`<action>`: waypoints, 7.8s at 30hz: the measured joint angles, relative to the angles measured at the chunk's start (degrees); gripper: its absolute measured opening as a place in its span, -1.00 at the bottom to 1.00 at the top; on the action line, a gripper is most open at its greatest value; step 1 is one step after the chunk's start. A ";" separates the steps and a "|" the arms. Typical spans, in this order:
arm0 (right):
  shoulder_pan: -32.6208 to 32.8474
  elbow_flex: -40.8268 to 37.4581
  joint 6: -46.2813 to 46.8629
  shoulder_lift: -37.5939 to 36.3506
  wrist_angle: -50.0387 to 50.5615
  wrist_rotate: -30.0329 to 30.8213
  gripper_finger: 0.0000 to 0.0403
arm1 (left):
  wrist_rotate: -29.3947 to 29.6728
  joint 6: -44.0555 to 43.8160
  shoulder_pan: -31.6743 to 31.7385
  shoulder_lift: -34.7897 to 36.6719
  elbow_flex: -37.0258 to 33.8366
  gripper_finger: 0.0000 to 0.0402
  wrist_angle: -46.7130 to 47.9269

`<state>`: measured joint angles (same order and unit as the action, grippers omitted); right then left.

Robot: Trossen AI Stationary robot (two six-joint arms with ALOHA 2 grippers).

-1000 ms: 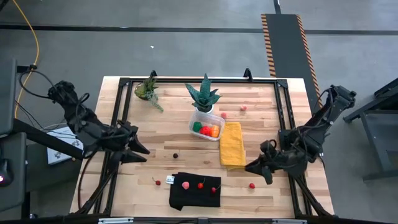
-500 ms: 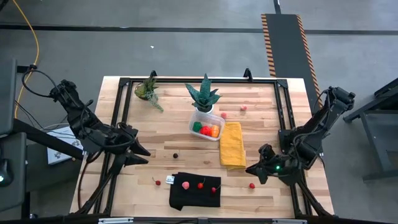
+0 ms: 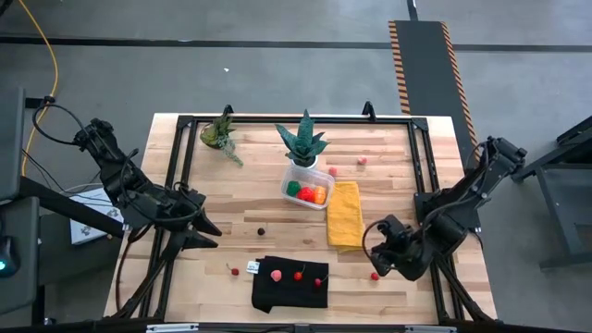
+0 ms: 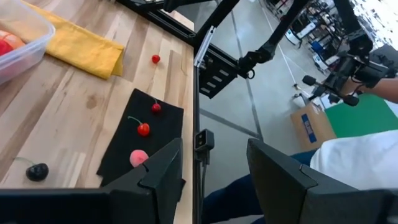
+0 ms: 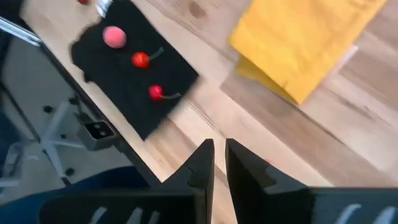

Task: Pick and placing Produce into tupperware
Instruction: Put the red raspberry into the transparent container

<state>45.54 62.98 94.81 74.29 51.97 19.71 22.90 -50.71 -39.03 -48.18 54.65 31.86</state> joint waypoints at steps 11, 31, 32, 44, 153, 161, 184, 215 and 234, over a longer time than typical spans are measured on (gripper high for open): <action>-0.14 11.60 5.63 12.44 12.93 -11.71 -0.78 | -1.05 1.59 -0.01 0.00 0.00 -0.16 1.87; 11.45 18.67 20.99 18.90 22.12 3.88 -0.36 | -2.27 2.00 -0.02 -0.02 0.00 -0.16 2.64; 12.55 18.67 22.67 19.09 22.59 5.05 -0.31 | -2.27 2.21 -0.02 -0.02 0.00 -0.16 2.64; 17.86 18.62 24.76 27.46 21.35 11.45 -0.08 | -1.60 2.42 -0.02 -0.04 0.00 -0.16 2.57; -3.92 -5.44 -15.64 21.90 -10.09 -24.79 -0.08 | -1.30 -2.11 0.00 -0.09 0.00 -0.16 4.49; -4.07 -4.87 -15.28 22.90 -9.75 -24.77 -0.08 | -1.83 -2.12 0.00 -0.09 0.00 -0.16 5.33; -5.05 -4.96 -17.29 24.24 -11.31 -26.42 -0.08 | -2.43 -2.02 0.00 -0.09 0.02 -0.16 6.09; -4.64 -4.98 -16.83 26.74 -12.23 -27.09 -0.35 | -2.82 -2.06 0.00 -0.07 0.00 -0.16 6.09; -5.78 -4.63 -15.33 23.08 -12.02 -26.67 -0.59 | -2.93 -2.08 0.00 -0.07 0.00 -0.16 6.49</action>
<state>39.77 58.35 79.48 97.37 39.95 -6.96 19.97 -52.80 -39.03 -48.25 54.65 38.35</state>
